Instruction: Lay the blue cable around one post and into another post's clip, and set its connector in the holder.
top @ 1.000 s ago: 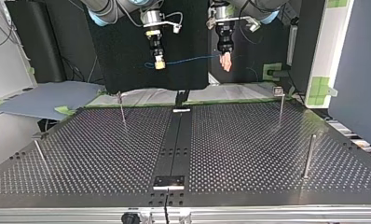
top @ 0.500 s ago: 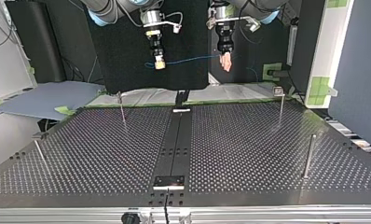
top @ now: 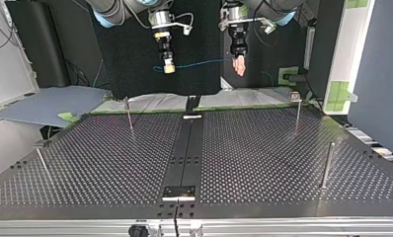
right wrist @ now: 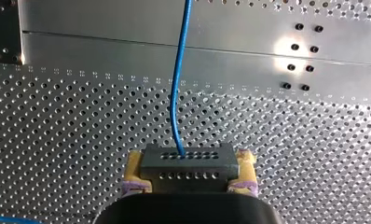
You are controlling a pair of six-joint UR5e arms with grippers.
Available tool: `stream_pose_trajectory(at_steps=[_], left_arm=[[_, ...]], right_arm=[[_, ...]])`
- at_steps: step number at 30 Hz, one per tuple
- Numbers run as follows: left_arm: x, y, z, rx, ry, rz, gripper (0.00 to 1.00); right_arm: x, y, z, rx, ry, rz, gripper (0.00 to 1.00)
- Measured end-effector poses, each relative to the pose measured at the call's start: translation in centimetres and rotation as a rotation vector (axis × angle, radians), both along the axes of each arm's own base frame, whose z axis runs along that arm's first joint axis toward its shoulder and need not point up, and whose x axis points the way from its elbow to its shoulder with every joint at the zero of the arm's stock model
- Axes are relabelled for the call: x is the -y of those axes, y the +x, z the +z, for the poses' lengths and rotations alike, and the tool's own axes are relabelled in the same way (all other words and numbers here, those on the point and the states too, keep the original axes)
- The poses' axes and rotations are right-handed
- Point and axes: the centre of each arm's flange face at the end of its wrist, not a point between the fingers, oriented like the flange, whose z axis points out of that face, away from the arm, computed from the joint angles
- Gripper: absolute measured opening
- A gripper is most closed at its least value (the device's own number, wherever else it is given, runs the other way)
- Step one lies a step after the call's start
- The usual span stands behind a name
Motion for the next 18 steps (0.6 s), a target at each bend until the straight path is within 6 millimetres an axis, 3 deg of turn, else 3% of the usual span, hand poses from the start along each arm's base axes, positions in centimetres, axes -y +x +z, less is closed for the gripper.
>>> stream_pose_trajectory(at_steps=[7, 18], left_arm=[[0.0, 0.0, 0.0, 0.001, -0.001, 0.0, 1.0], [0.0, 0.0, 0.0, 0.001, -0.001, 0.0, 1.0]], right_arm=[[-1.4, -1.3, -0.6, -0.035, 0.038, 0.002, 0.02], [-1.7, -1.5, -0.8, -0.042, 0.045, 0.003, 0.02]])
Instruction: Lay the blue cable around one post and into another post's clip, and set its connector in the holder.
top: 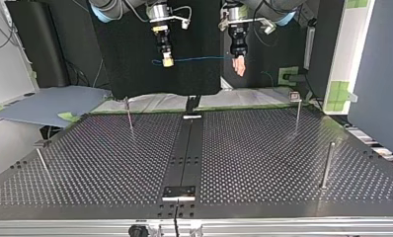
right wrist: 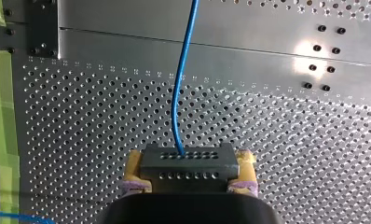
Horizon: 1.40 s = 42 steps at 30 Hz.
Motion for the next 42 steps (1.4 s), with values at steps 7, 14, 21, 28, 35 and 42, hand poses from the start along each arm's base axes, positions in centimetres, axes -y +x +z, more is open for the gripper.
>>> stream_pose_trajectory(at_steps=[7, 14, 21, 28, 35, 42], left_arm=[[-0.1, -1.1, -0.7, -0.03, 0.003, 0.0, 1.0], [-0.1, -3.3, -1.4, -0.086, -0.011, 0.017, 1.0], [-0.2, -3.5, -1.5, -0.095, -0.013, 0.027, 1.0], [-0.2, -3.6, -1.5, -0.095, -0.013, 0.028, 1.0], [-0.4, -4.5, -1.1, -0.095, -0.036, 0.016, 1.0], [-0.5, -4.9, 0.6, -0.095, -0.031, 0.007, 1.0]], right_arm=[[0.0, 0.0, 0.0, 0.0, 0.0, 0.0, 0.02], [0.0, 0.0, 0.0, 0.0, 0.0, 0.0, 0.02], [0.0, 0.0, 0.0, 0.0, 0.0, 0.0, 0.02], [0.0, 0.0, 0.0, 0.0, 0.0, 0.0, 0.02], [-0.4, 0.7, -0.6, 0.002, 0.023, -0.001, 0.02], [-1.6, 3.5, -0.5, 0.038, 0.07, 0.036, 0.02]])
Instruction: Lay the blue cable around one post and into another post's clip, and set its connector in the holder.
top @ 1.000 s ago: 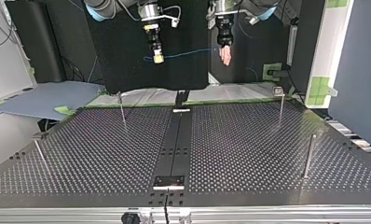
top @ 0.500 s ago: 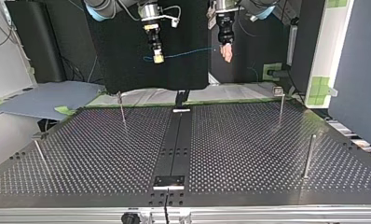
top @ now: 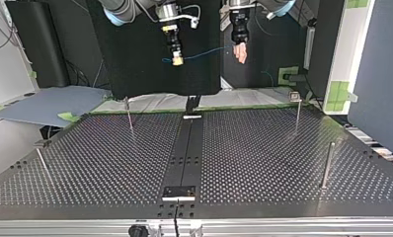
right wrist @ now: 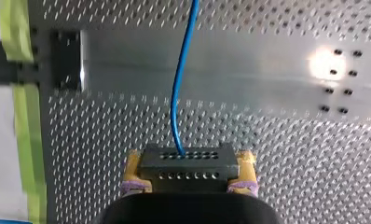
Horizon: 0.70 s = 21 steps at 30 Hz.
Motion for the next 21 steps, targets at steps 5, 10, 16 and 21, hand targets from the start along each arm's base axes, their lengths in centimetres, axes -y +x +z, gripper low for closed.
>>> stream_pose_trajectory(at_steps=[5, 10, 16, 21], left_arm=[[-0.2, -0.1, 1.3, -0.002, 0.006, 0.0, 1.0], [-0.4, -0.1, 2.9, 0.013, -0.005, 0.007, 1.0], [-0.7, 0.4, 5.0, 0.041, -0.044, 0.029, 1.0], [-0.8, 1.3, 6.8, 0.06, -0.07, 0.047, 1.0]], right_arm=[[0.3, 1.8, 1.2, 0.043, 0.028, 0.03, 0.02], [1.1, 2.9, 2.3, 0.084, 0.06, 0.031, 0.02], [1.4, 2.6, 3.1, 0.074, 0.084, -0.004, 0.02], [1.7, 2.7, 5.1, 0.06, 0.057, -0.019, 0.02]])
